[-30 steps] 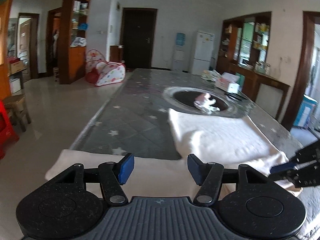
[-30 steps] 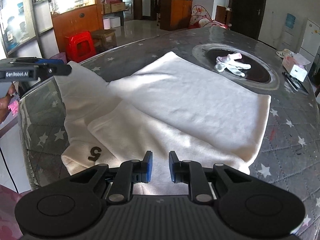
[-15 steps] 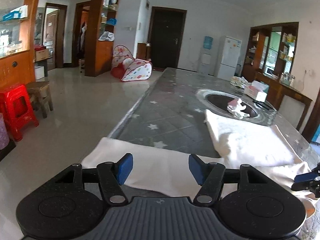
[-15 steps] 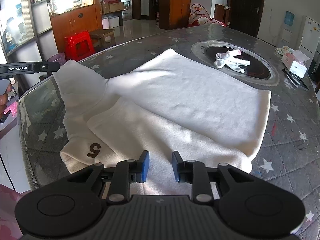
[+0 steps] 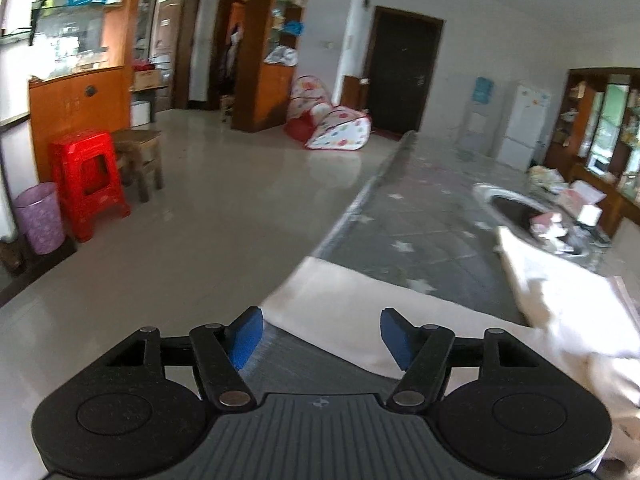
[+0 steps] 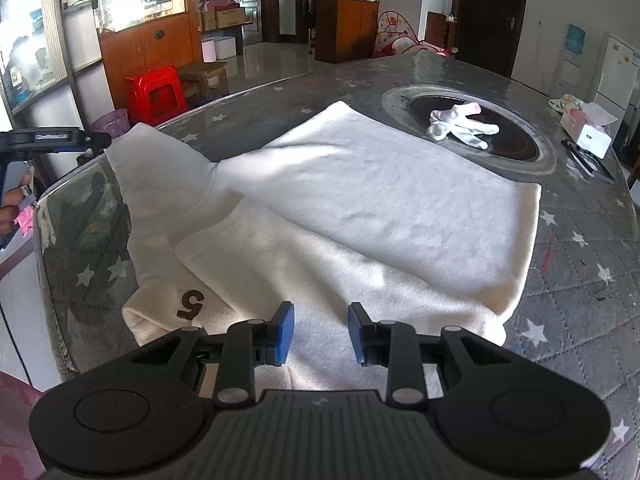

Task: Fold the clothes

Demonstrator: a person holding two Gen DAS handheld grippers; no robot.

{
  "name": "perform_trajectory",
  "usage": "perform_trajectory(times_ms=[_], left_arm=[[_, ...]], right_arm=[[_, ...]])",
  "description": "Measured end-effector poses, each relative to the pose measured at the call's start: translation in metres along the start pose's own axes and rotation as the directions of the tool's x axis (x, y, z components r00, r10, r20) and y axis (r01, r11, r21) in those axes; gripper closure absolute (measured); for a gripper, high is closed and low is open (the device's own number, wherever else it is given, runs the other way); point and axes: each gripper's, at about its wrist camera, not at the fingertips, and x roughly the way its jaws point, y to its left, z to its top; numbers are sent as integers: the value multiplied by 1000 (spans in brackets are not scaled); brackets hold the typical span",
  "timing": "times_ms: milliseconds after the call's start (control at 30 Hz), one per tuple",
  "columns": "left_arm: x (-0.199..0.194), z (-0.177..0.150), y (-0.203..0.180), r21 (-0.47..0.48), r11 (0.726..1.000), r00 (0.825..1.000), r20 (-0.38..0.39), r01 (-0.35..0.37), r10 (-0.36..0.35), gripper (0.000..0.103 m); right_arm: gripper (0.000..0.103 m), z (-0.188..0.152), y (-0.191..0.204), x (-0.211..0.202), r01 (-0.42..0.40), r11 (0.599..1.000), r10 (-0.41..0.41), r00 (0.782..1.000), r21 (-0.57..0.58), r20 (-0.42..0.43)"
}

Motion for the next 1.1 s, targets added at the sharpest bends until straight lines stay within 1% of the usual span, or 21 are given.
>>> perform_trajectory(times_ms=[67, 133, 167, 200, 233, 300, 333, 400, 467, 500, 533, 633, 733, 833, 900, 1000, 1033, 1100], left_arm=[[9, 2, 4, -12, 1000, 1000, -13, -26, 26, 35], [16, 2, 9, -30, 999, 999, -28, -23, 23, 36], [19, 2, 11, -39, 999, 999, -35, -22, 21, 41], [22, 1, 13, -48, 999, 999, -42, -21, 19, 48], [24, 1, 15, -53, 998, 999, -43, -22, 20, 49], [24, -1, 15, -46, 999, 999, -30, -29, 28, 59], [23, -1, 16, -49, 998, 999, -27, -27, 26, 62], [21, -2, 17, -55, 998, 1000, -20, -23, 22, 80], [19, -2, 18, -59, 998, 1000, -14, -20, 19, 85], [19, -1, 17, -54, 998, 1000, -11, -20, 20, 89], [18, 0, 15, -56, 998, 1000, -7, -14, 14, 90], [6, 5, 10, -82, 996, 999, 14, 40, -39, 93], [-8, 19, -7, -83, 986, 989, 35, 145, -142, 95], [-24, 33, -32, -55, 967, 968, 49, 250, -247, 95], [-34, 42, -56, -19, 946, 945, 54, 323, -322, 95], [-48, 54, -95, 46, 900, 899, 54, 433, -435, 95], [-52, 56, -108, 65, 881, 880, 50, 469, -472, 95], [-60, 58, -136, 102, 835, 837, 31, 541, -547, 95]], right_arm=[[74, 1, 1, -1, -1, 1000, 1, 1000, 3, 6], [74, 2, 1, -1, -2, 1000, 2, 1000, 2, 10], [74, 3, 2, -1, -2, 1000, 2, 1000, 0, 12], [74, 4, 3, -2, -2, 1000, 2, 1000, -2, 15], [73, 5, 3, -2, -1, 1000, 1, 1000, -3, 17], [73, 7, 4, -3, 0, 1000, 0, 1000, -4, 24], [73, 8, 4, -4, 1, 1000, -1, 1000, -5, 26], [73, 9, 5, -5, 1, 1000, -1, 999, -5, 32], [73, 10, 5, -7, 4, 1000, -3, 999, -4, 38], [73, 11, 5, -7, 5, 1000, -5, 999, -3, 42], [73, 11, 5, -8, 6, 1000, -6, 999, 0, 46], [73, 11, 3, -12, 13, 1000, -13, 998, 7, 59], [73, 11, 1, -16, 18, 1000, -19, 997, 17, 75], [73, 10, -3, -23, 24, 999, -26, 995, 30, 97], [73, 8, -7, -28, 26, 999, -31, 993, 42, 112], [73, 3, -14, -36, 35, 997, -43, 990, 63, 132], [73, 2, -16, -38, 38, 997, -48, 989, 71, 137], [73, -1, -20, -42, 41, 996, -53, 988, 82, 146]])
